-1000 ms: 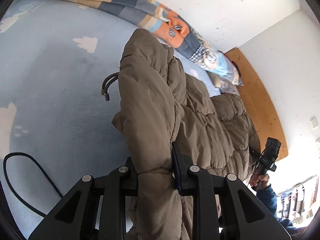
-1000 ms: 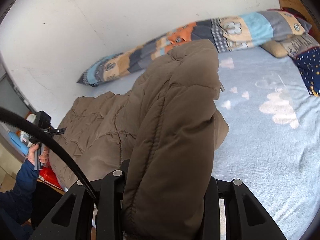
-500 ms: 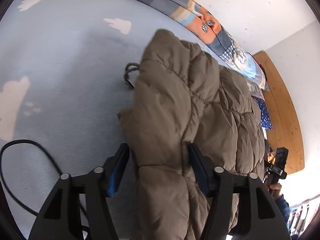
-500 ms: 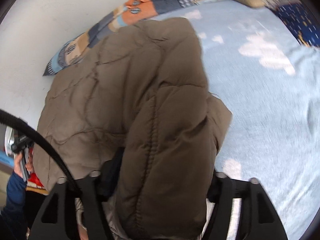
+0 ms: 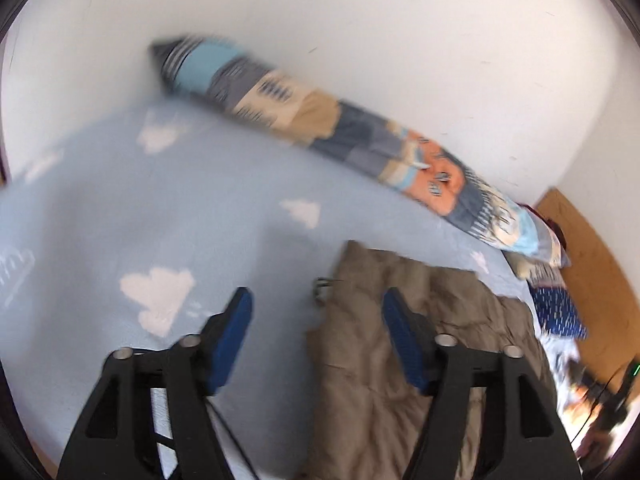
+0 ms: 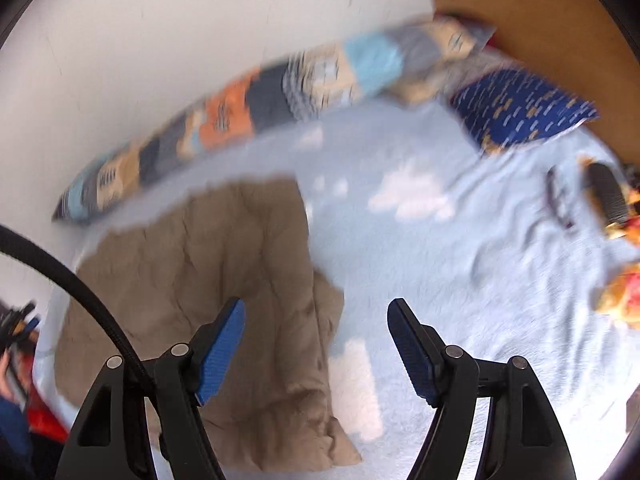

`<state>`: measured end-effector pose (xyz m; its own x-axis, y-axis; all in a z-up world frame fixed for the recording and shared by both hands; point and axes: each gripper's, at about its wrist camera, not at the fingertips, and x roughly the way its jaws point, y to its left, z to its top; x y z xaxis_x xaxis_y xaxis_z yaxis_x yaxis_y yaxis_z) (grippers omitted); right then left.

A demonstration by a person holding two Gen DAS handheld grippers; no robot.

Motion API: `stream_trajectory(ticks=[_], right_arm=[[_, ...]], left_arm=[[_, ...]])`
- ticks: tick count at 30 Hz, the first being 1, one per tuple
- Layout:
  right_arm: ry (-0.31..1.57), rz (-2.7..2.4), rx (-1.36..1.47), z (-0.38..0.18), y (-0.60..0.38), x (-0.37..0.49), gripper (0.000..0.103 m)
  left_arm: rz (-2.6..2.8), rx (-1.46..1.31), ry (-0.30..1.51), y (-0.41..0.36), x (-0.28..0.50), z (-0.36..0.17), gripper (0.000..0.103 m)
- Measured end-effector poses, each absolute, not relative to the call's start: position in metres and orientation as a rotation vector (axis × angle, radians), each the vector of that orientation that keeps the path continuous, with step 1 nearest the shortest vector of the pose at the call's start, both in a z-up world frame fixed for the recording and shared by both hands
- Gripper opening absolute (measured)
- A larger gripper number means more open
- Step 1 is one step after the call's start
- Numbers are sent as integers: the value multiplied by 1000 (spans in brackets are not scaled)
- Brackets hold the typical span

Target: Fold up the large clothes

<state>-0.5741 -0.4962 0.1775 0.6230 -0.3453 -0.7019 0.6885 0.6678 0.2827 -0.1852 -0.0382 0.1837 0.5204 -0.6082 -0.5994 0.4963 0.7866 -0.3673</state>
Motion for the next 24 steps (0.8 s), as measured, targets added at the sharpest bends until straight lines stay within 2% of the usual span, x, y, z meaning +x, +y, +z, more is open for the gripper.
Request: stream_trajectory(ticks=[2, 5, 10, 14, 16, 17, 21, 24], right_arm=[[594, -611, 543, 191, -475, -569, 78], [565, -562, 444, 200, -427, -546, 78], [637, -442, 279, 185, -350, -490, 78], [723, -398, 255, 156, -340, -459, 78], [782, -402, 264, 139, -346, -447, 78], [804, -404, 277, 131, -350, -444, 78], [866, -407, 284, 109, -356, -431, 87], [903, -409, 309, 99, -365, -426, 90]], left_arm=[[-703, -100, 737, -55, -222, 194, 79], [-765, 10, 712, -93, -282, 190, 82], [-769, 298, 730, -164, -345, 151, 83], [-755, 360, 782, -185, -348, 117, 83], [-729, 334, 813, -186, -341, 105, 89], [-713, 318, 824, -186, -339, 102, 96], [-667, 329, 858, -198, -335, 87, 103], [-643, 353, 853, -203, -337, 80, 103]])
